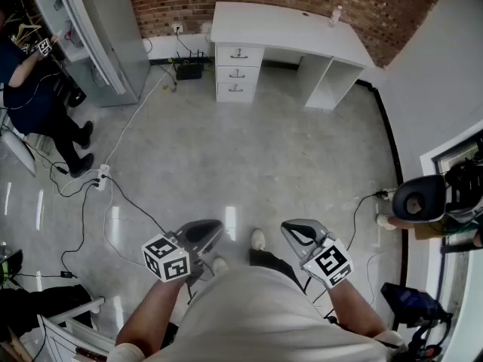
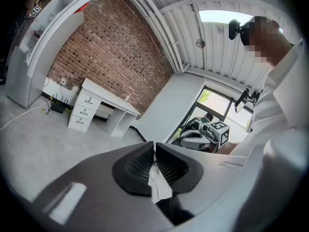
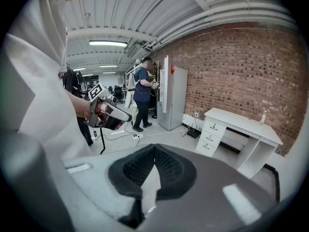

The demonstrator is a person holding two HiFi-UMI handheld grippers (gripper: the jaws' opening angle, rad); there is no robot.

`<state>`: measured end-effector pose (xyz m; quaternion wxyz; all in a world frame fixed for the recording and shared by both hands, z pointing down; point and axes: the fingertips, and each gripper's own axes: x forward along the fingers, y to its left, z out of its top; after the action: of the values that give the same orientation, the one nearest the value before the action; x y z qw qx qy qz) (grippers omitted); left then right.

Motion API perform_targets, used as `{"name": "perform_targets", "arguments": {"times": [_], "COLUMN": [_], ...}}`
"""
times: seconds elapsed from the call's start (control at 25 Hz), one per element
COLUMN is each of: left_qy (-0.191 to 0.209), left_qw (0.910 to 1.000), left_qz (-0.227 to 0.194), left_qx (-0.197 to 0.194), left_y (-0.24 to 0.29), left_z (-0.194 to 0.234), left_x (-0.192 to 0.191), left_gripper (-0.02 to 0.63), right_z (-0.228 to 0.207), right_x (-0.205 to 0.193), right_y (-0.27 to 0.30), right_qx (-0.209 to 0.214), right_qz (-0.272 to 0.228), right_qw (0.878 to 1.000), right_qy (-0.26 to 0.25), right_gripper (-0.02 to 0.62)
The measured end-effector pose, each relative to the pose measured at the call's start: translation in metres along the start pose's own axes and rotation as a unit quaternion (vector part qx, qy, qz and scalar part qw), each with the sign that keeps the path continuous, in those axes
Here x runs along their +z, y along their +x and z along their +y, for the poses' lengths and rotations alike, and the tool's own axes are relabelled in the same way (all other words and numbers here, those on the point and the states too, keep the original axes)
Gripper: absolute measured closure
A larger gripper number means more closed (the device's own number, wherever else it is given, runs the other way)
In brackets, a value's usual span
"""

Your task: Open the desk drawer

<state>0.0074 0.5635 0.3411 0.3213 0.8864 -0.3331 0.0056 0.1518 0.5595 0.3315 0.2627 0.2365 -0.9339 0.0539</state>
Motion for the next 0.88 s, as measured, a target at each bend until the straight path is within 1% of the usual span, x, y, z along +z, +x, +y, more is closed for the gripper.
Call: {"name": "perform_targets", "arguments": {"times": [0.16, 0.32, 0.6, 0.76, 0.88], "left_qy": [-0.009, 0.004, 0.028, 0.045, 0.057], "left_qw": [0.9999, 0.9998, 0.9989, 0.9979, 0.9972], "left_qz": [0.002, 0.012, 0.006, 0.008, 0.014], "left_qx": [0.007, 0.015, 0.037, 0.044, 0.046], "left_y": [0.041, 0.092, 0.161, 0.181, 0.188], "left_z": [0.001, 0.002, 0.010, 0.020, 0.041], "left_x": [0.016, 0.040, 0.079, 0.099, 0.111], "left_gripper": [0.588, 0.588, 0.588, 0.588, 0.588], "right_z": [-0.045, -0.104, -0.181, -0.208, -0.221], "right_x": [0.000, -0.001, -0.010, -0.017, -0.012], "right_y": [-0.003, -0.004, 0.006, 0.034, 0.065], "right_qx": [0.008, 0.018, 0.043, 0.064, 0.076], "right_qz": [-0.006, -0.012, -0.023, -0.013, -0.013], "right_qw": [1.000, 1.000, 0.999, 0.998, 0.997], "right_qy": [-0.001, 0.001, -0.011, 0.004, 0.012], "right_gripper": [0.592, 0.592, 0.592, 0.592, 0.591]}}
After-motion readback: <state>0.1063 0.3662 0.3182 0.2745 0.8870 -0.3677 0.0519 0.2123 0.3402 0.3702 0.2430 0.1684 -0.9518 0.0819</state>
